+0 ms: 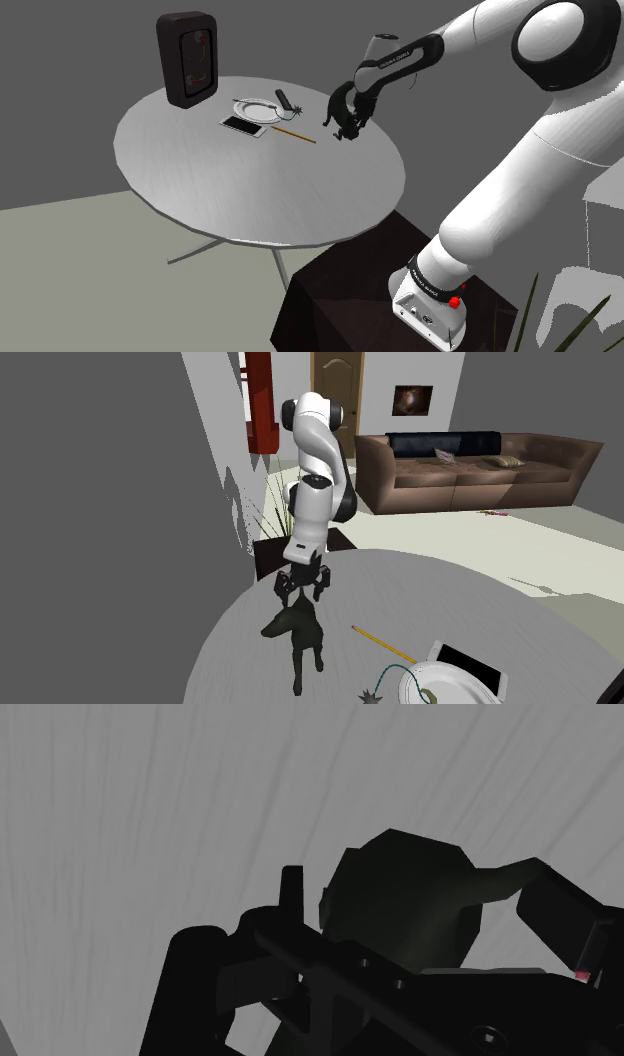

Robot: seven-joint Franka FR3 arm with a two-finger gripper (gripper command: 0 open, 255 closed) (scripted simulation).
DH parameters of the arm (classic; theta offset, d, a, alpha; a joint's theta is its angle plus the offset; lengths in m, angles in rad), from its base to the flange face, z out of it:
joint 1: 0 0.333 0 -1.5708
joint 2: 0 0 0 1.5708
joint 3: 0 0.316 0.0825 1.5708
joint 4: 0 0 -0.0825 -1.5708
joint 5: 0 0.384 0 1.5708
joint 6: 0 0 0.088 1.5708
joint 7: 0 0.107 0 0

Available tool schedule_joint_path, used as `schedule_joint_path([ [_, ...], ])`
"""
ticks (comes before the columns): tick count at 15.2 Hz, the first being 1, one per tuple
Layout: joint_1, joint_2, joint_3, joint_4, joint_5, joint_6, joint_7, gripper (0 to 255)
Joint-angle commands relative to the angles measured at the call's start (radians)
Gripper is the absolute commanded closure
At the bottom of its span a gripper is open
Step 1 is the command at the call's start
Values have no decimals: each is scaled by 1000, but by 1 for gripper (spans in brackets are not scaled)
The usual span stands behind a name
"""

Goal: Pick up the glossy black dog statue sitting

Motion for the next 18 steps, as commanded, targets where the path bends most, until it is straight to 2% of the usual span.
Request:
schedule_joint_path([
  [1, 0, 5, 0, -4, 0, 10, 2, 0],
  [2, 1, 3, 1, -6, -1, 9, 3, 255],
  [11, 0, 5, 0, -4, 0, 10, 2, 255],
  [18, 3, -48, 3, 37, -1, -84, -5, 255],
])
